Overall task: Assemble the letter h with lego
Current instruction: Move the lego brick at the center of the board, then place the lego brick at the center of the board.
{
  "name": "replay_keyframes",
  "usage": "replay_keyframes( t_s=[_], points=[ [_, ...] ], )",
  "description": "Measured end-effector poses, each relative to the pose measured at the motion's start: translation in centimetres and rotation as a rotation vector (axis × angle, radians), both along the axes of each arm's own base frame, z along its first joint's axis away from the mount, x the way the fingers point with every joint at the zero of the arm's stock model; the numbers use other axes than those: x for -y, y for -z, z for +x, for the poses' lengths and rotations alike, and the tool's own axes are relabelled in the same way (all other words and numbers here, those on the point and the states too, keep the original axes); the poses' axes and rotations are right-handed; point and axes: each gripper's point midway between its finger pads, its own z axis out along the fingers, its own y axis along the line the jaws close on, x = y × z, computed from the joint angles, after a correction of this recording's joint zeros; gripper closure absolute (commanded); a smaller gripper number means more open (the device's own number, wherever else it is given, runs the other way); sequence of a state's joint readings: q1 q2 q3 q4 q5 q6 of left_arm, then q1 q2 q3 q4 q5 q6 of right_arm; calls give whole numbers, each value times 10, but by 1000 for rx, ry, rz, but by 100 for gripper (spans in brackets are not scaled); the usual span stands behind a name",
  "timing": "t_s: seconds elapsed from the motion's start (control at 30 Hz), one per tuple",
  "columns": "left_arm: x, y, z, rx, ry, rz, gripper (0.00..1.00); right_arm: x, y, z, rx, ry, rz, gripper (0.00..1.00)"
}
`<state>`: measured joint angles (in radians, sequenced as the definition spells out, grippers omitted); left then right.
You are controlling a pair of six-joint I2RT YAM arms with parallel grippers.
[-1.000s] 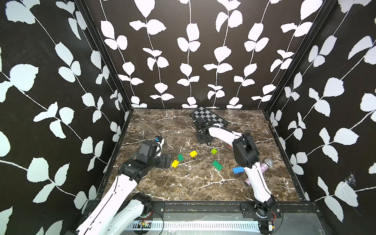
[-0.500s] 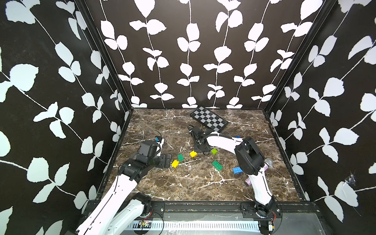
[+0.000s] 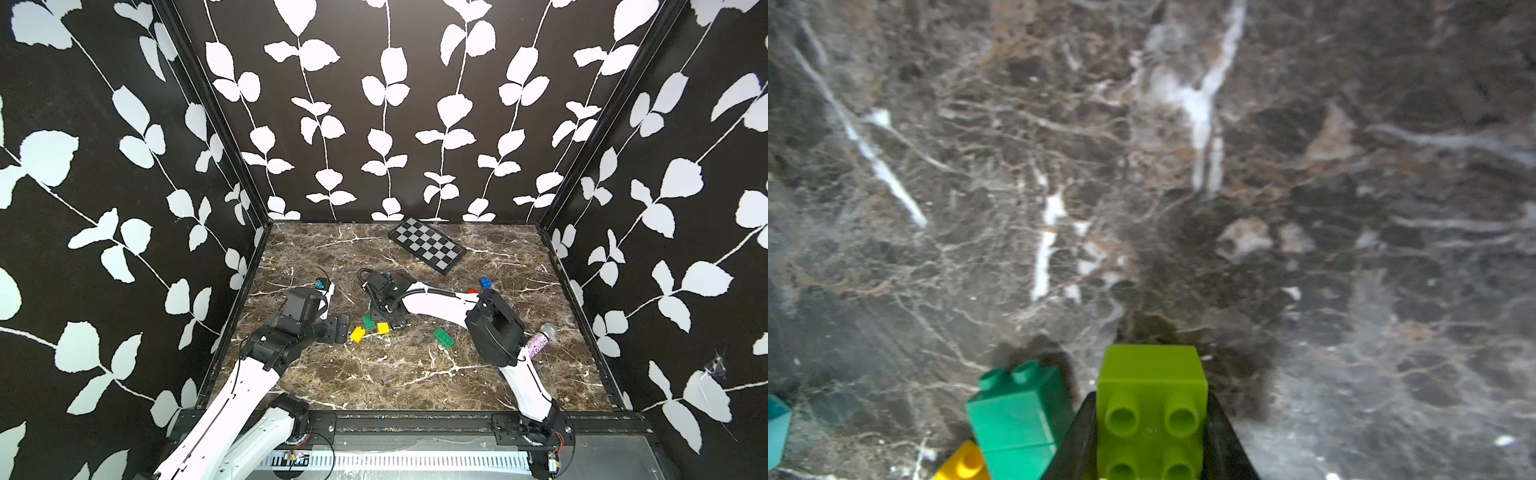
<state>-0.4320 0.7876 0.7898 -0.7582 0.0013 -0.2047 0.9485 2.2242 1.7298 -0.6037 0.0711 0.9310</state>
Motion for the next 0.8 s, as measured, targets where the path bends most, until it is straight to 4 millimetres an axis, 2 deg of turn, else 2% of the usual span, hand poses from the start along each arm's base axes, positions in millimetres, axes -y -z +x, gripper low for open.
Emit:
replay_keyframes(
  t_s=[0.2, 0.37, 0.63, 0.8],
  points=[
    [-3, -1, 1, 12, -11, 12, 1, 9, -10, 17, 59, 44, -36, 71],
    [-6, -4, 2, 29, -26, 22, 1, 19, -6, 20, 52, 59, -65, 63],
    [-10, -4, 3, 35, -40, 36, 1, 22, -2, 21, 51, 64, -76, 26],
    [-13, -2, 4, 32, -53, 52, 1, 24, -4, 21, 61, 39, -58, 21]
  ],
)
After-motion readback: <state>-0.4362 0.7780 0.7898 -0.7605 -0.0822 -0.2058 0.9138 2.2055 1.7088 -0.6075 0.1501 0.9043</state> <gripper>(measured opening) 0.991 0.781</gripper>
